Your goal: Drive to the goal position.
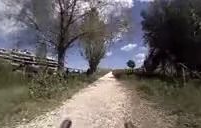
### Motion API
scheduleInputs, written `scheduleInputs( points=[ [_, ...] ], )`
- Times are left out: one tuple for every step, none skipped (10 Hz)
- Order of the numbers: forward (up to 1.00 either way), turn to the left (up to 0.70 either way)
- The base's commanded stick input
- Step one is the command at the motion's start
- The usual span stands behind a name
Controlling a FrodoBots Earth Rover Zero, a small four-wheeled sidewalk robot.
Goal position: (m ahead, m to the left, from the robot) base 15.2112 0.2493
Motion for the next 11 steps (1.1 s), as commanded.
scheduleInputs(
  points=[
    [0.85,0.0],
    [0.85,-0.25],
    [0.85,-0.17],
    [0.85,-0.06],
    [0.85,-0.04],
    [0.85,-0.32],
    [0.85,-0.16],
    [0.85,0.0],
    [0.85,0.0],
    [0.85,-0.1],
    [0.85,-0.33]
  ],
)
